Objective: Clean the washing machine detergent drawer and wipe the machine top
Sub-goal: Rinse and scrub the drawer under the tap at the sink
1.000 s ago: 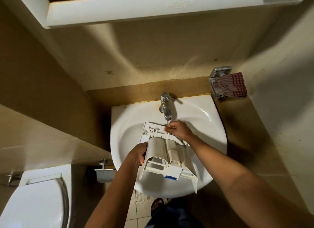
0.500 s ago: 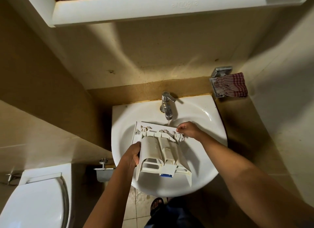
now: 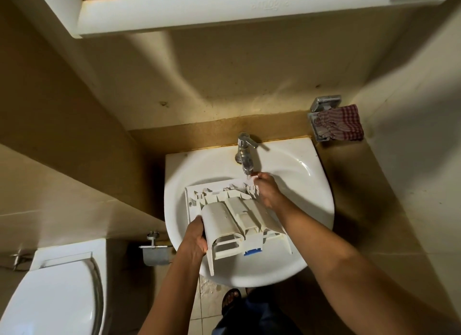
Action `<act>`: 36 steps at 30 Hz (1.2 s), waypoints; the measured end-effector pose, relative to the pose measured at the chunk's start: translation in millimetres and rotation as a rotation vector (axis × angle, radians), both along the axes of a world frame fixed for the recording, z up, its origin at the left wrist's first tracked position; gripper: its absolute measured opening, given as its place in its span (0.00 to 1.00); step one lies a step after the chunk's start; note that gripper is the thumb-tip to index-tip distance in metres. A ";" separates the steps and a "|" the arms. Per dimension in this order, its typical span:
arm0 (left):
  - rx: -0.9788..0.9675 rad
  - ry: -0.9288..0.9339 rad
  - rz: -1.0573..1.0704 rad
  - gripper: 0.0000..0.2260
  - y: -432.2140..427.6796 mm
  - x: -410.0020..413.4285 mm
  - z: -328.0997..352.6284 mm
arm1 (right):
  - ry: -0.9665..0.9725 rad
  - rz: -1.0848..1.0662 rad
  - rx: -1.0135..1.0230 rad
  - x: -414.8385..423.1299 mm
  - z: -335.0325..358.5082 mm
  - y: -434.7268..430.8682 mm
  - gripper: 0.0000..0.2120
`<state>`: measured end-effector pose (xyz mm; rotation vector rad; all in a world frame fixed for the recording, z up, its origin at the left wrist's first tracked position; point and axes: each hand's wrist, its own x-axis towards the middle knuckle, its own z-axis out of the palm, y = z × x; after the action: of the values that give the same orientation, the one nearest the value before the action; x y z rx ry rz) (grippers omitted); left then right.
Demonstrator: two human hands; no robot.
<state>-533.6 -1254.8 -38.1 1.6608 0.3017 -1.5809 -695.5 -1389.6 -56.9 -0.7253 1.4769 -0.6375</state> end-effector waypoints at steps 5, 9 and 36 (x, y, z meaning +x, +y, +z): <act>-0.009 -0.013 0.009 0.12 2.0 -2.7 7.0 | -0.034 0.047 0.046 0.2 2.9 5.3 0.10; -0.010 -0.043 0.022 0.14 3.7 -3.0 12.5 | 0.009 -0.046 0.026 1.3 -2.7 6.7 0.12; -0.078 -0.090 0.380 0.12 17.9 -23.4 17.0 | 0.466 0.664 0.028 7.2 21.4 3.9 0.25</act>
<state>-557.0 -1236.9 -21.1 1.5046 0.4719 -1.2166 -688.3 -1385.7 -35.4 -1.3238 1.5244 0.0704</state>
